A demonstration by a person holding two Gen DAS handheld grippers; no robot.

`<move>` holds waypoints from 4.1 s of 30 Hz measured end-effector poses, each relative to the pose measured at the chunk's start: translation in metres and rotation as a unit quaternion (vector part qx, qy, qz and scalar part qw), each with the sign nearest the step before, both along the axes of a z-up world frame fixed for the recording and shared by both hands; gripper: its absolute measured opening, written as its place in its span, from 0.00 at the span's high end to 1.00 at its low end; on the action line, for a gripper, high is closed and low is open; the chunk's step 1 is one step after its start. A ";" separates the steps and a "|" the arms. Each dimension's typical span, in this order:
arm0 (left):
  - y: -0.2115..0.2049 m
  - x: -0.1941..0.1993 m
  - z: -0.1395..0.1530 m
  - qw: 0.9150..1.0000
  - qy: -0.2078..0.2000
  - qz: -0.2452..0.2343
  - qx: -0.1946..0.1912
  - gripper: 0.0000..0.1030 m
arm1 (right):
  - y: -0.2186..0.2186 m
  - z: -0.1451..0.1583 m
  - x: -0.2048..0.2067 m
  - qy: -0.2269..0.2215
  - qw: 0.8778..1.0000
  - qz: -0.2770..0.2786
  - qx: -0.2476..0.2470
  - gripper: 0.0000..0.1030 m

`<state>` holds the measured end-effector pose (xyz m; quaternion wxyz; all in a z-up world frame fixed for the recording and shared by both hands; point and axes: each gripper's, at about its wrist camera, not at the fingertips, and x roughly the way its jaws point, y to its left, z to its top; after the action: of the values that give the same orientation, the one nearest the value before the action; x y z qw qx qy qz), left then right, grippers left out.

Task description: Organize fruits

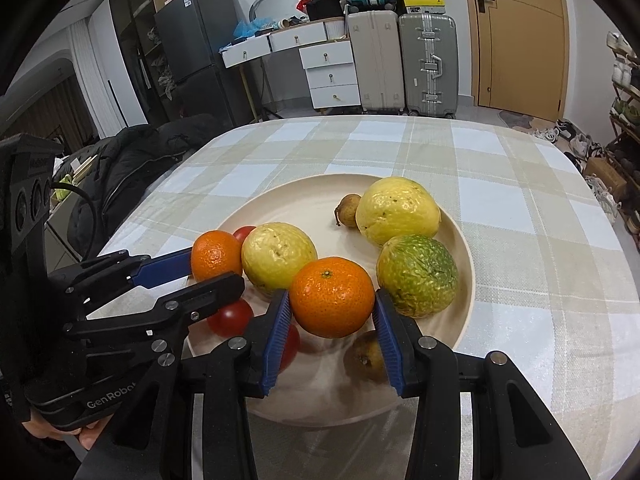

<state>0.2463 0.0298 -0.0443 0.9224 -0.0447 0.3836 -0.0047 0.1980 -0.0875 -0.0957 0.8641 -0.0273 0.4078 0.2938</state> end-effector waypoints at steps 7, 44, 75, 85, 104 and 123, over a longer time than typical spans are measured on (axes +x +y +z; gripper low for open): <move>-0.003 -0.012 0.004 1.000 -0.011 0.004 0.019 0.55 | -0.008 0.007 -0.008 -0.012 1.000 -0.009 -0.004 0.44; -0.009 -0.142 0.043 0.989 -0.145 0.015 0.016 0.01 | -0.060 0.034 -0.100 -0.150 0.987 -0.001 0.065 0.00; -0.006 -0.141 0.041 0.989 -0.149 0.008 0.009 0.01 | -0.068 0.035 -0.104 -0.166 0.983 -0.017 0.078 0.00; -0.006 -0.141 0.041 0.989 -0.148 0.009 0.008 0.01 | -0.068 0.035 -0.104 -0.166 0.983 -0.017 0.078 0.00; -0.006 -0.141 0.041 0.989 -0.148 0.008 0.009 0.01 | -0.068 0.035 -0.104 -0.167 0.983 -0.017 0.078 0.00; -0.007 -0.141 0.041 0.989 -0.148 0.008 0.009 0.01 | -0.068 0.035 -0.104 -0.166 0.983 -0.017 0.078 0.00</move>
<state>0.1052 0.0231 -0.0030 0.9694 -0.0384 0.2426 -0.0004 0.0940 -0.1554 -0.0607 0.9241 -0.0017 0.2347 0.3015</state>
